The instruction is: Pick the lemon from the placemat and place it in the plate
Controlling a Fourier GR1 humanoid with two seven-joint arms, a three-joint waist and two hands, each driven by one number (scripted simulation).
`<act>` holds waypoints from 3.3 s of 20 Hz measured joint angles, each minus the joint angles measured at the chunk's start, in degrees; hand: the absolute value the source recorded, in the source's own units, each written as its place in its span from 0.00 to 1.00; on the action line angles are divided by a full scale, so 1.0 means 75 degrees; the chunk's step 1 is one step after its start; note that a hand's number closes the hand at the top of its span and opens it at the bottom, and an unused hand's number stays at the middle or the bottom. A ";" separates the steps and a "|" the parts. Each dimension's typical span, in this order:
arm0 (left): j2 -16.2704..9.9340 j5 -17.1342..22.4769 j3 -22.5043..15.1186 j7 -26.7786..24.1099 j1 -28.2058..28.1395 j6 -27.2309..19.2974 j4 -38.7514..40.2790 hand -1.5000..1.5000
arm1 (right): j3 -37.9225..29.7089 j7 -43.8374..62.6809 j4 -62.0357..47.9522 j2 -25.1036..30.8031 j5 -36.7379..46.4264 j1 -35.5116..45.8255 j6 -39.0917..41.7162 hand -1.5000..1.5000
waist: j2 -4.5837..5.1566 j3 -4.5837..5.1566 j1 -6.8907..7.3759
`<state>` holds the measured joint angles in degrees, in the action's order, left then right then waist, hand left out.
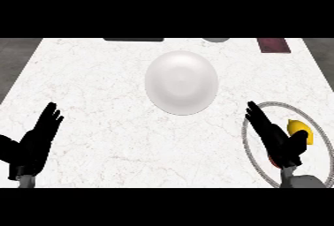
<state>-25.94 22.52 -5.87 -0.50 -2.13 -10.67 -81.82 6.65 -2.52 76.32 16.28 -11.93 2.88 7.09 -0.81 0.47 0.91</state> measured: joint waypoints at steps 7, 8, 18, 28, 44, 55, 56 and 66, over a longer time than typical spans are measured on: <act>-0.0385 -0.0452 -0.0045 -0.0251 0.0982 0.0152 -0.0701 0.50 | 0.1072 -0.0857 0.0962 0.0778 0.0689 0.0970 0.1856 1.00 | -0.0067 -0.0032 -0.0040; -0.0418 -0.0483 -0.0066 -0.0258 0.1072 0.0182 -0.0751 0.50 | 0.1140 -0.0916 0.1114 0.1170 0.1254 0.1190 0.1791 1.00 | -0.0123 -0.0016 -0.0085; -0.0503 -0.0741 -0.0152 0.0172 0.2189 0.0336 -0.0974 0.50 | 0.1022 -0.4808 -0.0266 0.1414 0.2693 0.0115 0.0645 0.00 | 0.0106 -0.0080 -0.0184; -0.0308 -0.1065 -0.0092 0.0416 0.2197 0.0371 -0.1244 0.50 | -0.0229 -0.5240 0.0345 0.2645 0.2637 0.0165 0.0836 0.00 | 0.0081 -0.0054 -0.0194; -0.0181 -0.1161 0.0054 0.0619 0.2350 0.0523 -0.1210 0.50 | 0.0659 -0.0874 0.1786 0.5115 0.5252 0.0813 0.2683 0.00 | 0.0102 -0.0048 -0.0106; 0.0159 -0.1439 0.0428 0.0468 0.2332 0.0958 -0.0976 0.50 | 0.0969 -0.0403 0.0732 0.4157 0.7211 0.1233 0.2406 0.00 | 0.0118 -0.0062 -0.0087; 0.0184 -0.1472 0.0453 0.0568 0.2328 0.0957 -0.1056 0.50 | 0.0945 -0.0416 0.0572 0.4101 0.7351 0.1316 0.2425 0.00 | 0.0117 -0.0063 -0.0085; 0.0442 -0.1773 0.0775 0.0734 0.2410 0.1251 -0.1140 0.50 | 0.0796 -0.0961 -0.1170 0.3420 0.8610 0.1730 0.1981 0.00 | 0.0116 -0.0063 -0.0086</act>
<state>-22.62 9.23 -0.05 5.00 15.95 -1.29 -90.37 12.62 -9.73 67.54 41.93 52.65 15.85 21.94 0.06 -0.01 0.27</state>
